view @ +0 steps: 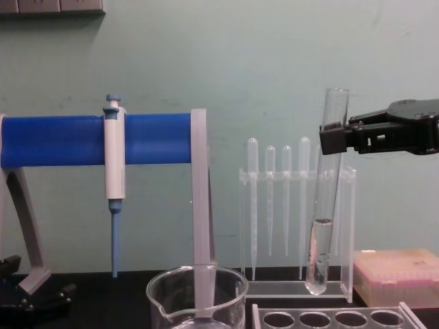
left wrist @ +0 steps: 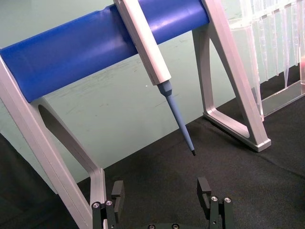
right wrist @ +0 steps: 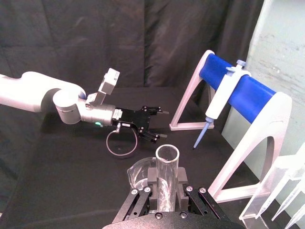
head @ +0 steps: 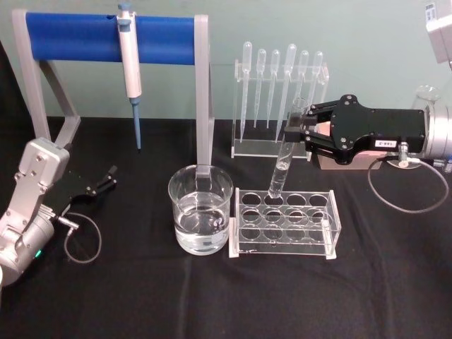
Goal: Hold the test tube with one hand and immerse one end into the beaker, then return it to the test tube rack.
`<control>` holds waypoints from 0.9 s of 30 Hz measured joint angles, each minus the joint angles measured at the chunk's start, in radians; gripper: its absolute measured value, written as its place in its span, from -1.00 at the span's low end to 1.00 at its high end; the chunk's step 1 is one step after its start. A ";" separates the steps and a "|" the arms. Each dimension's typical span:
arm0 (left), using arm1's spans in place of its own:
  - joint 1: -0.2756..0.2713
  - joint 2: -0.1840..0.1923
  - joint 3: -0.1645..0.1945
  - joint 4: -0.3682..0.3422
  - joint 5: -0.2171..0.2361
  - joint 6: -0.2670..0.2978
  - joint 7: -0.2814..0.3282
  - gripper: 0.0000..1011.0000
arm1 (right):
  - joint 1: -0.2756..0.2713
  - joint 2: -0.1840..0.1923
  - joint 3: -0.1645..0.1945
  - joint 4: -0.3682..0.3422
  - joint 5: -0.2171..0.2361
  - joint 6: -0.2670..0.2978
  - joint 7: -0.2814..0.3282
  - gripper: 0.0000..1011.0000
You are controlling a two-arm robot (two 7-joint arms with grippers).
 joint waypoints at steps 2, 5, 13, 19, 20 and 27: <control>0.000 0.000 0.000 0.000 0.000 0.000 0.000 0.98 | 0.000 0.000 0.000 0.000 0.000 0.000 0.000 -0.53; 0.000 0.000 0.000 0.000 0.000 0.000 0.000 0.98 | 0.000 0.000 0.000 0.000 0.000 0.000 0.000 -0.53; 0.000 0.000 0.000 0.000 0.000 0.000 0.000 0.98 | 0.000 0.000 0.000 0.000 0.000 0.000 0.000 -0.53; 0.000 0.000 0.000 0.000 0.000 0.000 0.000 0.98 | 0.000 0.000 0.000 0.000 0.000 0.000 0.000 -0.53; 0.000 0.000 0.000 0.000 0.000 0.000 0.000 0.98 | 0.000 0.000 0.000 0.000 0.000 0.000 0.000 -0.53; 0.000 0.000 0.000 0.000 0.000 0.000 0.000 0.98 | 0.000 0.000 0.000 0.000 0.000 0.000 0.000 -0.53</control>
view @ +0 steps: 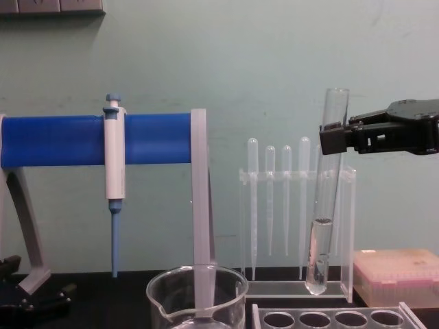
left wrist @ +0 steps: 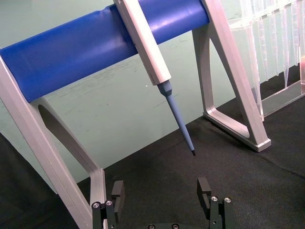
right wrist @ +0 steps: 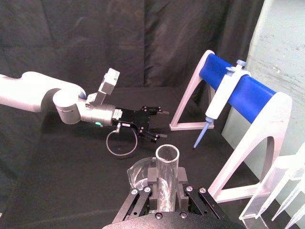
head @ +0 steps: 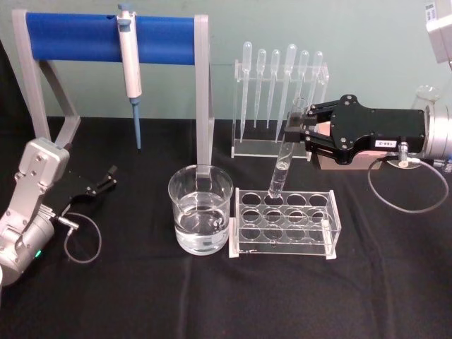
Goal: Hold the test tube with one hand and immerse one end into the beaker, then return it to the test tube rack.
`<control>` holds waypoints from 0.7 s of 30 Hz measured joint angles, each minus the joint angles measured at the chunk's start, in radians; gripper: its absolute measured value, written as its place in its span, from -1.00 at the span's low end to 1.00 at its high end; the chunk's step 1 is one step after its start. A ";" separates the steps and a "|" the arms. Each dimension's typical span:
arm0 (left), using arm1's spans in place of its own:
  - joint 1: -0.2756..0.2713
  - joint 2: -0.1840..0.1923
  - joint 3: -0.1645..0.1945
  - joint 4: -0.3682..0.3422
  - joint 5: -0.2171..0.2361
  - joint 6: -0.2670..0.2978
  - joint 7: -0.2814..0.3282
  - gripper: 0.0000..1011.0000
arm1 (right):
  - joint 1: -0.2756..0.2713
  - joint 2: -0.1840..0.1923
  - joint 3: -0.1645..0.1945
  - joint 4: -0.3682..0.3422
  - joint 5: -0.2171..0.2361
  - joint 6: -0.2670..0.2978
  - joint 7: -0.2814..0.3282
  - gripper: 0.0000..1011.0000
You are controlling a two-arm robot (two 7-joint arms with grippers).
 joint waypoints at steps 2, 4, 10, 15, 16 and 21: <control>0.000 0.000 0.000 0.000 0.000 0.000 0.000 0.98 | 0.000 0.000 0.000 0.000 0.000 0.000 0.000 -0.53; 0.000 0.000 0.000 0.000 0.000 0.000 0.000 0.98 | 0.000 0.000 0.000 0.000 0.000 0.000 0.000 -0.53; 0.000 0.000 0.000 0.000 0.000 0.000 0.000 0.98 | 0.000 0.000 0.000 0.000 0.000 0.000 0.000 -0.53; 0.000 0.000 0.000 0.000 0.000 0.000 0.000 0.98 | 0.005 0.000 -0.005 0.000 0.000 0.000 0.000 -0.53; 0.000 0.000 0.000 0.000 0.000 0.000 0.000 0.98 | 0.013 -0.001 -0.009 0.000 0.000 0.000 0.000 -0.53; 0.000 0.000 0.000 0.000 0.000 0.000 0.000 0.98 | 0.031 -0.003 -0.019 -0.005 0.000 -0.002 -0.003 -0.53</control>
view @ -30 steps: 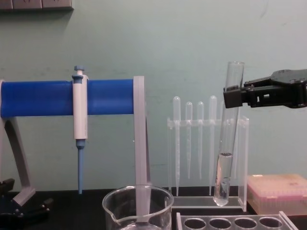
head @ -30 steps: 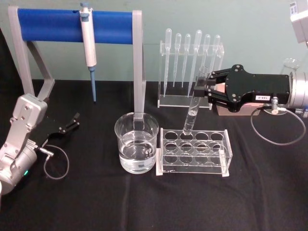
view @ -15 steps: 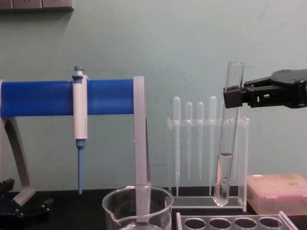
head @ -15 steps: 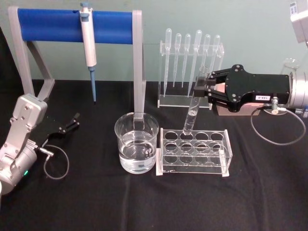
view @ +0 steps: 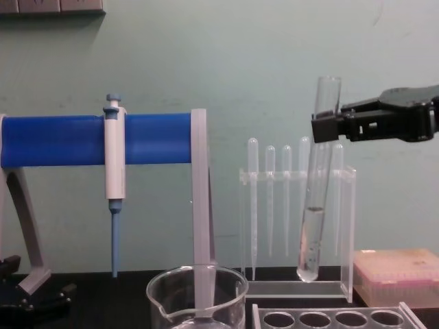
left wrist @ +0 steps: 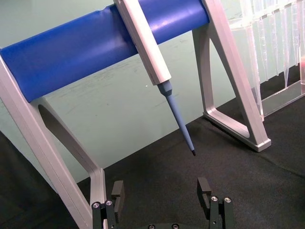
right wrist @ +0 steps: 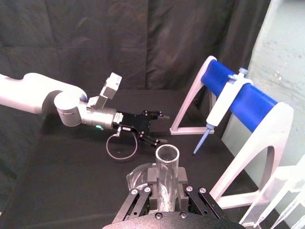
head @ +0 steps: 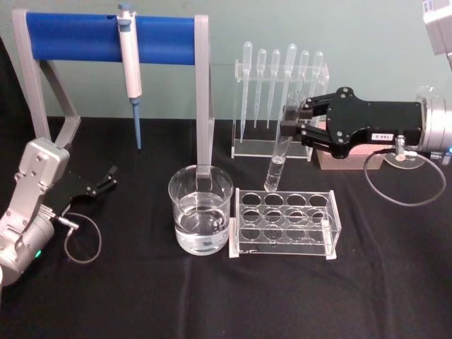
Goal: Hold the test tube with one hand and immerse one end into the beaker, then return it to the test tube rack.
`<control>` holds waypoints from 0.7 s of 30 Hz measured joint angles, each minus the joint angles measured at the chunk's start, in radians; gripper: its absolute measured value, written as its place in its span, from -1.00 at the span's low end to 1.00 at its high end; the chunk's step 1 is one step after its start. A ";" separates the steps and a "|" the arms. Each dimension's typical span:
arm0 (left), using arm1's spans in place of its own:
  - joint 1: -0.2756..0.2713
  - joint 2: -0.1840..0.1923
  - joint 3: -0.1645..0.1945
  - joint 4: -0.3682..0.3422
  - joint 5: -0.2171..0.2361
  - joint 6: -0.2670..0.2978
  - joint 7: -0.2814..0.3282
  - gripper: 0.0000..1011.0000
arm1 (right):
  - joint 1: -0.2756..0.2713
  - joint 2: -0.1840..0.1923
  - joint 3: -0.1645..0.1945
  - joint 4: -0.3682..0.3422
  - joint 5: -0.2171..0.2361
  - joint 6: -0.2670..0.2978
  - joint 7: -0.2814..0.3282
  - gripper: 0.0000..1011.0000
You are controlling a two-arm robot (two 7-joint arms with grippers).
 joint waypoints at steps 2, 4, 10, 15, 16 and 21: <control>0.000 0.000 0.000 0.000 0.000 0.000 0.000 0.98 | 0.006 -0.001 -0.003 -0.003 0.001 -0.001 -0.003 -0.53; 0.000 0.000 0.000 0.000 0.000 0.000 0.000 0.98 | 0.017 -0.005 -0.009 -0.006 0.002 -0.001 -0.006 -0.53; 0.000 0.000 0.000 0.000 0.000 0.000 0.000 0.98 | 0.054 -0.033 -0.032 -0.002 0.004 -0.001 -0.008 -0.53; 0.000 0.000 0.000 0.000 0.000 0.000 0.000 0.98 | 0.090 -0.073 -0.060 0.013 0.004 -0.003 -0.011 -0.53; 0.000 0.000 0.000 0.000 0.000 0.000 0.000 0.98 | 0.095 -0.080 -0.065 0.016 0.004 -0.004 -0.011 -0.53; 0.000 0.000 0.000 0.000 0.000 0.000 0.000 0.98 | 0.120 -0.114 -0.093 0.043 -0.002 -0.013 -0.011 -0.53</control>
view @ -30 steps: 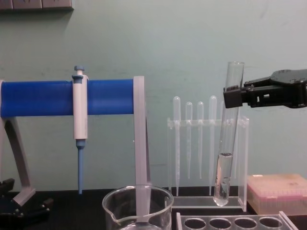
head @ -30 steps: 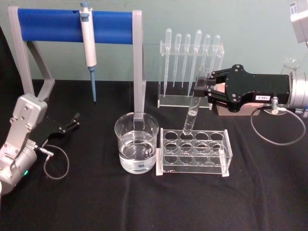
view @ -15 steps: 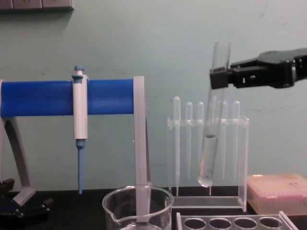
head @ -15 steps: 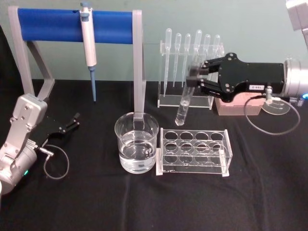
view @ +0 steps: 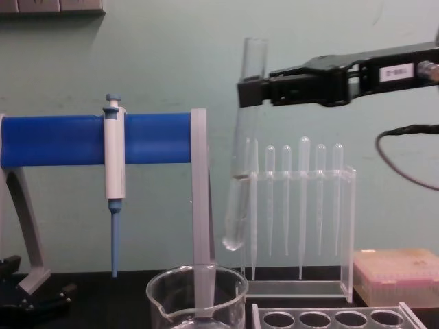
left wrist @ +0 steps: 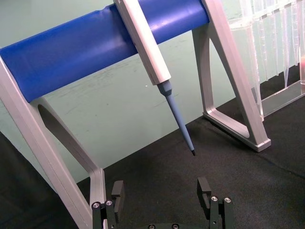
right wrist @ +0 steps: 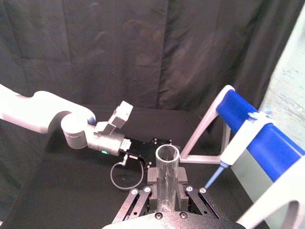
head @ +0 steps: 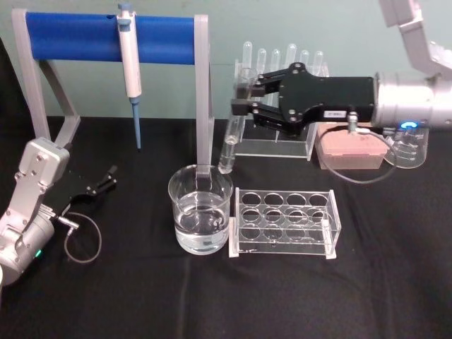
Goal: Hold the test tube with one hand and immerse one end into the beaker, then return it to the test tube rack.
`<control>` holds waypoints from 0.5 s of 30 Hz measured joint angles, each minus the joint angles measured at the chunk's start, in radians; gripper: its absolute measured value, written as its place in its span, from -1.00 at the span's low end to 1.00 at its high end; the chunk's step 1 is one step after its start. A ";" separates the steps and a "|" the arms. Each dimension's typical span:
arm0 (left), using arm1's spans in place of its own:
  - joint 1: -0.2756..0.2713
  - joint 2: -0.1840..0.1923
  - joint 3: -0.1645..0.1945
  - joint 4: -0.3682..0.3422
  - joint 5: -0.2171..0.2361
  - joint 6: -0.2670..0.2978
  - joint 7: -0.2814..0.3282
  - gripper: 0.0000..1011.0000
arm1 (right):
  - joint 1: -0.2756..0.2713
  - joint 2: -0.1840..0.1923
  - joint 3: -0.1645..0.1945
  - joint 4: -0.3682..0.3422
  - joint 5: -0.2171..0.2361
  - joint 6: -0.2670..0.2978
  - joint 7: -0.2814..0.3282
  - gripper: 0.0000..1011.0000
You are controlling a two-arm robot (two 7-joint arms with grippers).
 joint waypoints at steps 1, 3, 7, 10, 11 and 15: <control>0.000 0.000 0.000 0.000 0.000 0.000 0.000 0.98 | 0.007 -0.013 -0.010 0.011 -0.003 -0.004 0.000 -0.53; 0.000 0.000 0.000 0.000 0.000 0.000 0.000 0.98 | 0.016 -0.029 -0.026 0.031 -0.009 -0.010 0.001 -0.53; 0.000 0.000 0.000 0.000 0.000 0.000 0.000 0.98 | 0.024 -0.056 -0.051 0.065 -0.024 -0.025 0.002 -0.53; 0.000 0.000 0.000 0.000 0.000 0.000 0.000 0.98 | 0.027 -0.077 -0.070 0.096 -0.041 -0.044 0.004 -0.53; 0.000 0.000 0.000 0.000 0.000 0.000 0.000 0.98 | 0.027 -0.083 -0.075 0.106 -0.049 -0.052 0.004 -0.53; 0.000 0.000 0.000 0.000 0.000 0.000 0.000 0.98 | 0.027 -0.108 -0.097 0.142 -0.080 -0.090 0.009 -0.53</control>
